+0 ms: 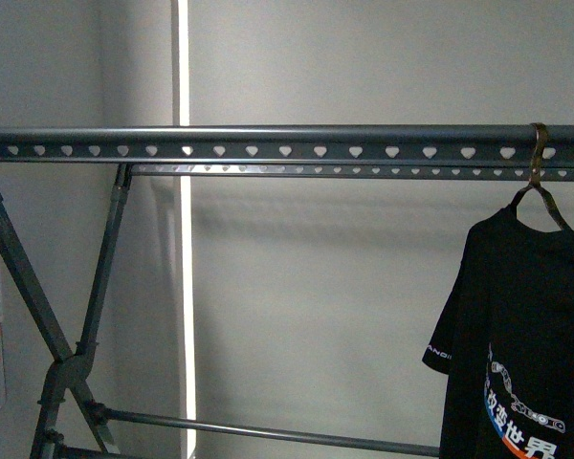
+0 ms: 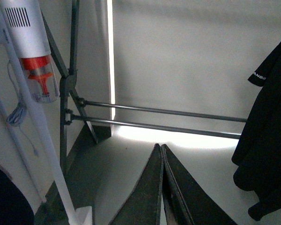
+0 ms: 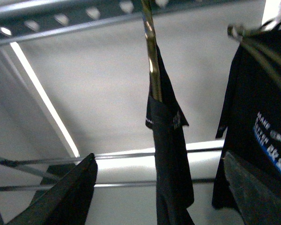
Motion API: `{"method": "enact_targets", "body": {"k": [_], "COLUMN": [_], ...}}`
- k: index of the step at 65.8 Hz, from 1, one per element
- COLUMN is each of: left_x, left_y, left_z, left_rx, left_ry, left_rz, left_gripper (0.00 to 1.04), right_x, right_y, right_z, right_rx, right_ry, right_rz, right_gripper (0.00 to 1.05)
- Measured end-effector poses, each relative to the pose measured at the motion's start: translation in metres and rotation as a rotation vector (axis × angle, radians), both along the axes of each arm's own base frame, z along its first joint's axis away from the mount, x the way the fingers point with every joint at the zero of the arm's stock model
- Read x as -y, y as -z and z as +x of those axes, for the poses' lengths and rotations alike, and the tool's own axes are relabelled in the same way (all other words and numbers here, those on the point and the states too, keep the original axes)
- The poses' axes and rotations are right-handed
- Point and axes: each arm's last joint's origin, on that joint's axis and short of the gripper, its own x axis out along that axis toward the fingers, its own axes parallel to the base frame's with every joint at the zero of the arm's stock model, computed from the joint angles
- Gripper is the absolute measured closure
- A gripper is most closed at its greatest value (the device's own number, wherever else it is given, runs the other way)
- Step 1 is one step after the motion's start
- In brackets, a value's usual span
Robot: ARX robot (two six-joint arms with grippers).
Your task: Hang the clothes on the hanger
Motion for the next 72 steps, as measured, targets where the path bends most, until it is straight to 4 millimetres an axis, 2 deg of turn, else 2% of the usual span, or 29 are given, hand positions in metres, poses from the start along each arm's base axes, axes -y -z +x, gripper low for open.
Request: {"method": "enact_targets", "body": {"k": [4,10,15,17,19,23,28,40,54,72], "left_x": [0.0,0.0,0.0,0.0,0.0,0.0,0.0,0.0,0.0,0.0], "left_y": [0.0,0.0,0.0,0.0,0.0,0.0,0.0,0.0,0.0,0.0], "left_z": [-0.001,-0.001,-0.001,-0.001,-0.001,-0.001,-0.001,-0.001,-0.001,-0.001], "left_rx": [0.006,0.006,0.006,0.006,0.006,0.008,0.008,0.008,0.008,0.008], "left_ry": [0.0,-0.001,-0.001,-0.001,0.0,0.0,0.0,0.0,0.0,0.0], "left_rz": [0.0,0.0,0.0,0.0,0.0,0.0,0.0,0.0,0.0,0.0], "left_gripper": [1.01,1.01,1.01,1.01,1.01,1.01,1.01,1.01,1.01,1.01], "right_x": [-0.01,-0.023,-0.035,-0.039,-0.04,-0.041,-0.04,-0.041,-0.041,-0.041], "right_y": [0.005,0.025,0.04,0.053,0.065,0.084,0.105,0.12,0.138,0.146], "right_z": [-0.042,-0.106,-0.141,-0.157,-0.163,-0.167,-0.166,-0.167,-0.167,-0.167], "right_rx": [0.083,0.145,0.072,0.04,0.022,0.0,-0.026,-0.015,-0.018,-0.017], "right_ry": [-0.011,0.023,0.014,-0.017,-0.035,-0.034,-0.031,-0.03,-0.031,-0.031], "right_rz": [-0.026,-0.079,-0.099,-0.111,-0.118,-0.124,-0.132,-0.134,-0.137,-0.137], "right_gripper": [0.06,0.08,0.19,0.26,0.32,0.42,0.65,1.02,1.02,1.02]}}
